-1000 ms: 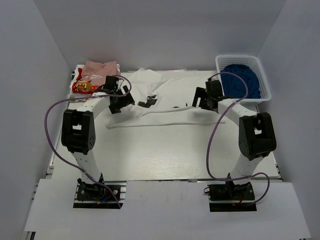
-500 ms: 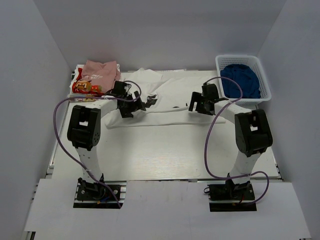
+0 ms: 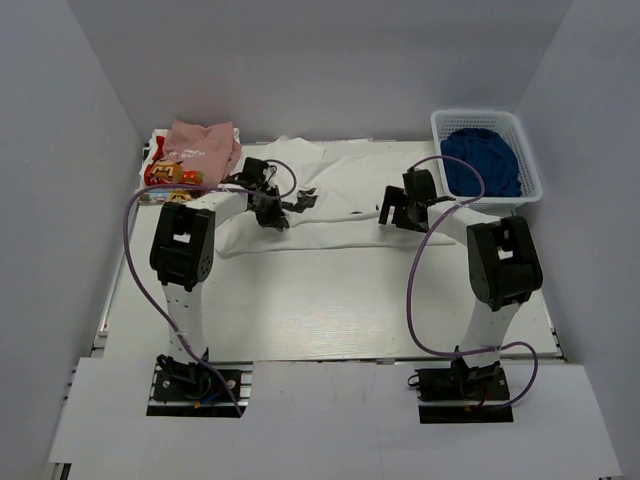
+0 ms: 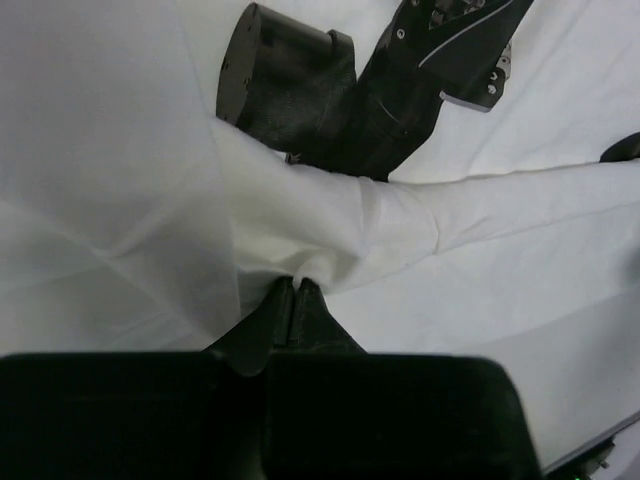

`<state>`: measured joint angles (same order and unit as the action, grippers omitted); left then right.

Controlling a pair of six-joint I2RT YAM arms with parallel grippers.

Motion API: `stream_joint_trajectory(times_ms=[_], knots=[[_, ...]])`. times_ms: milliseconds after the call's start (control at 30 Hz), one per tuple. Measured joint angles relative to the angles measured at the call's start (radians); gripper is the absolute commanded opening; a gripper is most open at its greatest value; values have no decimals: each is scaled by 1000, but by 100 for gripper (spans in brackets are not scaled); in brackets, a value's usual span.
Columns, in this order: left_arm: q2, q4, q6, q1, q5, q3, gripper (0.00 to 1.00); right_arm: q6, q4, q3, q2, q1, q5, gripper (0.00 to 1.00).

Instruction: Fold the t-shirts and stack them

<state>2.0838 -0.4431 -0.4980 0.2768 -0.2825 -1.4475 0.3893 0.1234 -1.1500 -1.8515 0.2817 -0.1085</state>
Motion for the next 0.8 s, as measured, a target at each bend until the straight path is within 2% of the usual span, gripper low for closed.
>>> stream_joint_trajectory(times_ms=[200, 467, 567, 600, 633, 800], knots=[[45, -122, 129, 11, 58, -144, 0, 0, 0, 0, -3, 0, -5, 90], [275, -273, 490, -4, -19, -595, 0, -9, 1, 0, -3, 0, -27, 90], [346, -314, 620, -2, -24, -685, 3, -17, 8, -8, -8, 0, -44, 90], [358, -320, 653, 1, -22, -690, 38, -20, 9, -14, -11, 0, -50, 90], [365, -321, 686, 3, -17, -691, 68, -23, 9, -20, -15, 0, -52, 90], [352, -231, 745, 16, 17, -670, 78, -29, 10, -32, -23, 0, -54, 90]])
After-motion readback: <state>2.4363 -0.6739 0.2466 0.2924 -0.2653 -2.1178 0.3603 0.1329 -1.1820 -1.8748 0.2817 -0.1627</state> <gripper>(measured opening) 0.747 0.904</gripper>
